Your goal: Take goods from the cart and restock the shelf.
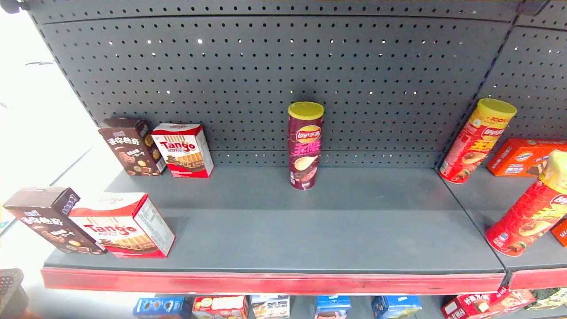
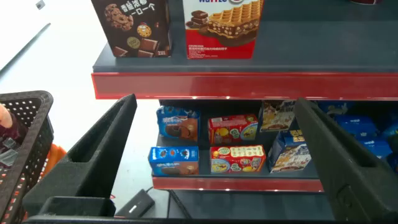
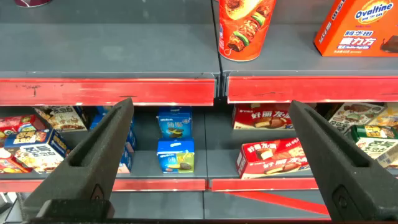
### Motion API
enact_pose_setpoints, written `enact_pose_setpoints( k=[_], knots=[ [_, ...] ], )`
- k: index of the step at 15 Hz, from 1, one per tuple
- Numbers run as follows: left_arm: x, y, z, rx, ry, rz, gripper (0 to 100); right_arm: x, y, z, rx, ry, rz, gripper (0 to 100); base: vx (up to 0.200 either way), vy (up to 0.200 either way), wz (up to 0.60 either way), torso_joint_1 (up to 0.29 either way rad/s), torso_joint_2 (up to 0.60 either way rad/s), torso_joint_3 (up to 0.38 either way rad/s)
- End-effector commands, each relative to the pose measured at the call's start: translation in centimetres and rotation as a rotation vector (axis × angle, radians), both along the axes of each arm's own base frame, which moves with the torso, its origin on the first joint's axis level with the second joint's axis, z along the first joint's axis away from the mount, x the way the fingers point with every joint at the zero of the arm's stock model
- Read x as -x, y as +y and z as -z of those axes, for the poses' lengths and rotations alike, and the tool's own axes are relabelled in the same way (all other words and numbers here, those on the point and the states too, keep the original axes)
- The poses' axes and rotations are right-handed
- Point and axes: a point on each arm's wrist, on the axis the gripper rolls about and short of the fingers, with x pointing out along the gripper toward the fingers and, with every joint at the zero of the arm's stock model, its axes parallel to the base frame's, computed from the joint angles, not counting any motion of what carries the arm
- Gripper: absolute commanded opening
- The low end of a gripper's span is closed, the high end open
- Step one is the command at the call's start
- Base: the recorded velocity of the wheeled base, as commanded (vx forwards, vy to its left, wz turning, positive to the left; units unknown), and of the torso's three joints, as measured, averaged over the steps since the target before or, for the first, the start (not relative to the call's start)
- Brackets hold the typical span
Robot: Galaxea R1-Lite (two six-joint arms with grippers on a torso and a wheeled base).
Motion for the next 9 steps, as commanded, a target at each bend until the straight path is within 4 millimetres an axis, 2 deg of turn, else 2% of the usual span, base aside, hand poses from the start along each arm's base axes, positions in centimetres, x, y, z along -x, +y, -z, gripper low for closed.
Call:
enact_pose_setpoints(
  k=[1,2,9],
  knots=[
    [-0.01,0.0,0.0,0.0,0.001,0.001,100,0.0,0.0,0.0,-0.003,-0.001,0.001,100,0.0,0.0,0.0,0.0,0.0,0.0],
    [-0.01,0.0,0.0,0.0,0.001,0.0,100,0.0,0.0,0.0,-0.003,-0.001,0.001,100,0.0,0.0,0.0,0.0,0.0,0.0],
    [-0.01,0.0,0.0,0.0,0.001,0.0,100,0.0,0.0,0.0,-0.001,0.0,0.004,100,0.0,0.0,0.6,0.007,0.0,0.004]
  ],
)
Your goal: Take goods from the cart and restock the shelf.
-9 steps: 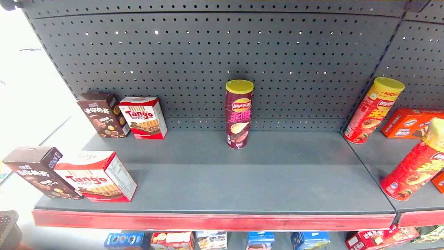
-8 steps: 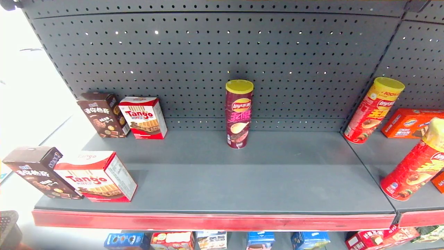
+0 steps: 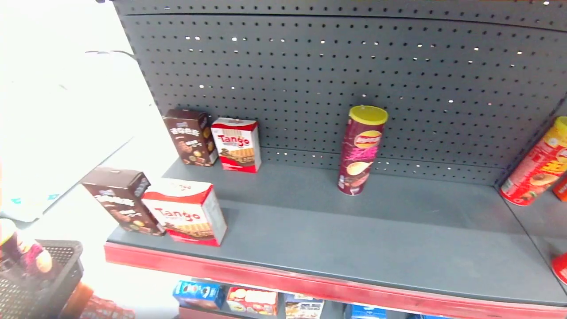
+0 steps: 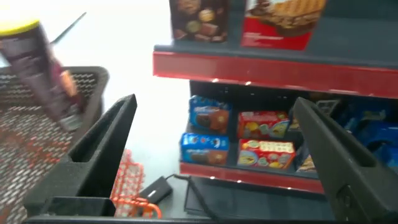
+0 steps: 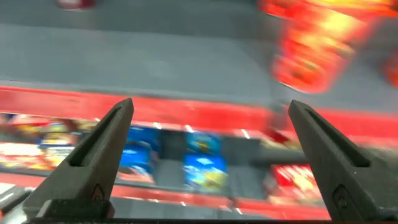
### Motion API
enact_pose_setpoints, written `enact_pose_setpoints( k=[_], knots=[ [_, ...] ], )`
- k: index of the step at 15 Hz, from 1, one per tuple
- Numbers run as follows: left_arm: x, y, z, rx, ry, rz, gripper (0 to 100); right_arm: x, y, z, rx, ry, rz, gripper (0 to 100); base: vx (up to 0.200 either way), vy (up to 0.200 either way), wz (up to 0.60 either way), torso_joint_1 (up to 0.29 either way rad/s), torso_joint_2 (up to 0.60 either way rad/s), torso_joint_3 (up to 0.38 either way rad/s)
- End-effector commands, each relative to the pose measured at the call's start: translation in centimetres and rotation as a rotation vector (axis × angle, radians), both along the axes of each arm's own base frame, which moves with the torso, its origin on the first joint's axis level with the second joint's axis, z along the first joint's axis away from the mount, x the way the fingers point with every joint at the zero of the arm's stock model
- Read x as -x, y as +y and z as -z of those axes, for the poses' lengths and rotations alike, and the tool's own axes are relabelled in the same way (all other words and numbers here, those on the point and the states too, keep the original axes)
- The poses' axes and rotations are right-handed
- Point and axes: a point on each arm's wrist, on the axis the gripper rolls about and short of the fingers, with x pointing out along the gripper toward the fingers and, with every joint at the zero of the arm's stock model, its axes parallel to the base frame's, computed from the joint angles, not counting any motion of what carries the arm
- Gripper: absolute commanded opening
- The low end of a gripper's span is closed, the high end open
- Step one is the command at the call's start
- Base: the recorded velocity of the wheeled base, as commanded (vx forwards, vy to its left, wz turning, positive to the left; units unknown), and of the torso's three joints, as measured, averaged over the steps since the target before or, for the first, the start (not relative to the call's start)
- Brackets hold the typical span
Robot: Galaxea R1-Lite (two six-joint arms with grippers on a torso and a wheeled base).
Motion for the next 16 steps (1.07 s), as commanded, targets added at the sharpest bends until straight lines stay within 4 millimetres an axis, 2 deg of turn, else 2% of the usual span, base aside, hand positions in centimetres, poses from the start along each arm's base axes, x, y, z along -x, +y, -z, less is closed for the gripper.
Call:
enact_pose_setpoints(
  k=[1,7,16],
  knots=[
    [-0.01,0.0,0.01,0.002,0.002,0.0,100,0.0,0.0,-0.01,0.0,-0.001,0.0,100,0.0,0.0,0.6,-0.012,0.0,-0.002],
    [-0.01,0.0,0.01,0.002,0.002,0.0,100,0.0,-0.01,-0.01,-0.002,-0.001,0.0,100,0.0,0.0,0.6,0.005,0.01,0.002],
    [-0.01,-0.01,0.01,-0.002,0.002,0.003,100,0.0,-0.01,-0.01,-0.002,-0.001,0.001,100,0.0,0.0,0.0,0.0,0.0,0.0]
  ],
)
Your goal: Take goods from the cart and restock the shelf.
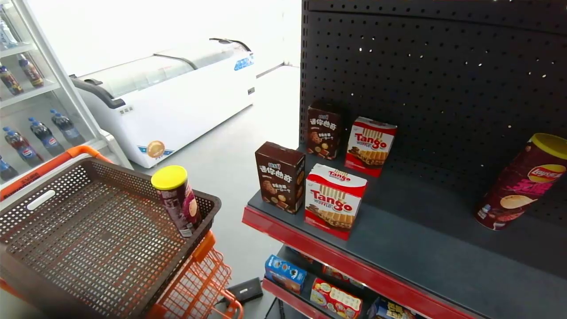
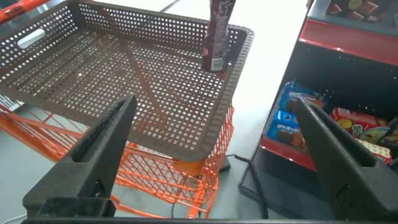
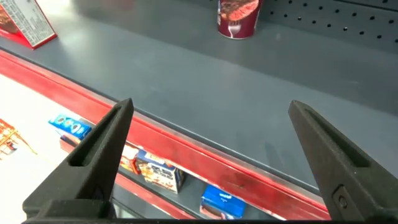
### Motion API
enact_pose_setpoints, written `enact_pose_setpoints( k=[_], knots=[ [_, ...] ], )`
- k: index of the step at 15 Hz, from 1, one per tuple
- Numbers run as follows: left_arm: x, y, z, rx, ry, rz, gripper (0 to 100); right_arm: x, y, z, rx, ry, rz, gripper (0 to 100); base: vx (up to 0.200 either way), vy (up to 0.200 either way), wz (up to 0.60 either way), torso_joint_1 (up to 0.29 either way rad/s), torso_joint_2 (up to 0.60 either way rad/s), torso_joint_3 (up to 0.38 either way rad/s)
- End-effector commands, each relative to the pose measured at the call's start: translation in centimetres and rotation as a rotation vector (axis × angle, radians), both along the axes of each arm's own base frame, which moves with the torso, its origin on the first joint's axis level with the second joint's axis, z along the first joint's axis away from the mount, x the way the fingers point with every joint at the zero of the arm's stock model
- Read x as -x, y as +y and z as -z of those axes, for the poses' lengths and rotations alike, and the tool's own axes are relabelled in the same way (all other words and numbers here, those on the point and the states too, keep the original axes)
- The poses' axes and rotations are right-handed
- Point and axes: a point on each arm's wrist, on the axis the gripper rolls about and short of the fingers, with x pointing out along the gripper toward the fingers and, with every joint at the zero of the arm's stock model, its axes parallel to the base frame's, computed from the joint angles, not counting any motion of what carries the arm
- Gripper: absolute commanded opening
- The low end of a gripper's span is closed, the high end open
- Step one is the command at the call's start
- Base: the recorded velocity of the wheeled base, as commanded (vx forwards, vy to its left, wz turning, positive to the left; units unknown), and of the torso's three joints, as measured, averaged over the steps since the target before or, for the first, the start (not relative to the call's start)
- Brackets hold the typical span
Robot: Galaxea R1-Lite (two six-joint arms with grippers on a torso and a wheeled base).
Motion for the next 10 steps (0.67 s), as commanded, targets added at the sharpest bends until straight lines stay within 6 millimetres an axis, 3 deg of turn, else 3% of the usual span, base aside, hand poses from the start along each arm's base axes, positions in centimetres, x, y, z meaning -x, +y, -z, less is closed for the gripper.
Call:
enact_pose_setpoints(
  k=[1,10],
  knots=[
    [-0.01,0.0,0.0,0.0,0.001,0.0,100,0.0,0.0,-0.01,0.0,-0.001,0.001,100,0.0,0.0,0.0,0.0,0.0,0.0],
    [-0.04,-0.11,-0.15,-0.026,0.014,0.063,100,0.0,0.0,-0.01,0.0,-0.001,0.001,100,0.0,0.0,0.0,0.0,0.0,0.0]
  ],
)
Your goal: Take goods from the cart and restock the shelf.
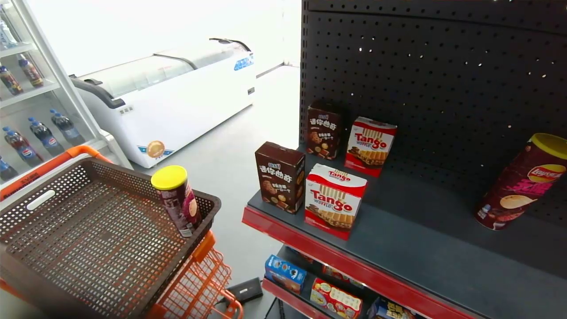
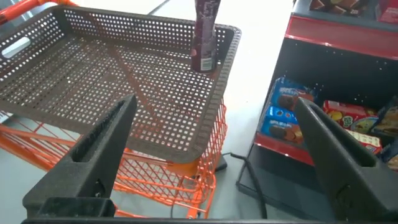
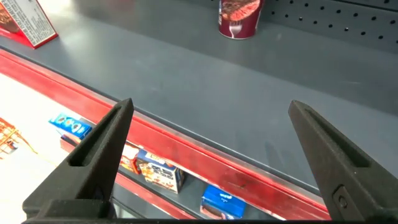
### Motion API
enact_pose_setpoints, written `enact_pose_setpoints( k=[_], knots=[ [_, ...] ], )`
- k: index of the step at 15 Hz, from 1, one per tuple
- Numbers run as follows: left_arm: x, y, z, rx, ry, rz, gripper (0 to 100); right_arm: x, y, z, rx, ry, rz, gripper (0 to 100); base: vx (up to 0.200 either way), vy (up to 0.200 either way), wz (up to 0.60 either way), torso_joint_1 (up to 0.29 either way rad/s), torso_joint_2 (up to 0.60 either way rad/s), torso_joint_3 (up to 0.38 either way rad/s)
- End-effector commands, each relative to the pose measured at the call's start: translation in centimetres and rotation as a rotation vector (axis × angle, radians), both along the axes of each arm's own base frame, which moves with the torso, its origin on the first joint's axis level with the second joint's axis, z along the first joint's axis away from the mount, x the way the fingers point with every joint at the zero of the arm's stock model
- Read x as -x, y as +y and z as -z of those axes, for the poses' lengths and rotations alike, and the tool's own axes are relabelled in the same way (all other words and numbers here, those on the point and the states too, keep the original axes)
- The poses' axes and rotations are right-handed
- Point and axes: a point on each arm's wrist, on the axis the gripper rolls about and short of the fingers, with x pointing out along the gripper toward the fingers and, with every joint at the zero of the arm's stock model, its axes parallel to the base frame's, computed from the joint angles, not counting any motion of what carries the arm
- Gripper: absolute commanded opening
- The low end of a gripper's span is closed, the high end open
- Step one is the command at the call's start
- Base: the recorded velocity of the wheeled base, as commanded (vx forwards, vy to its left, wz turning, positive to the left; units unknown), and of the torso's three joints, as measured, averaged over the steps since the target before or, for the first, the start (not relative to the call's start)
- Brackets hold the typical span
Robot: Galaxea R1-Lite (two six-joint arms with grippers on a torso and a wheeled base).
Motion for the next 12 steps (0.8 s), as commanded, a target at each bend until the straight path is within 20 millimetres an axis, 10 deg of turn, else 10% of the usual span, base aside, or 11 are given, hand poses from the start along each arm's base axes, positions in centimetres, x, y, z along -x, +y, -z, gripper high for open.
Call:
enact_pose_setpoints(
  k=[1,3,6,12],
  knots=[
    [-0.4,0.0,-0.1,-0.001,0.053,0.033,100,0.0,0.0,0.0,0.0,-0.001,0.0,100,0.0,0.0,0.0,0.0,0.0,0.0],
    [-0.5,0.1,-1.7,0.004,0.043,0.101,100,0.0,0.0,0.0,0.0,-0.001,0.0,100,0.0,0.0,0.0,0.0,0.0,0.0],
    [-5.1,-0.5,-10.8,0.075,0.149,0.161,100,0.0,0.0,0.0,0.0,-0.001,-0.001,100,0.0,0.0,0.0,0.0,0.0,0.0],
    [-14.4,-2.1,-10.8,-0.015,0.389,-0.003,100,0.0,0.0,0.0,0.0,-0.001,0.0,100,0.0,0.0,0.0,0.0,0.0,0.0]
  ],
)
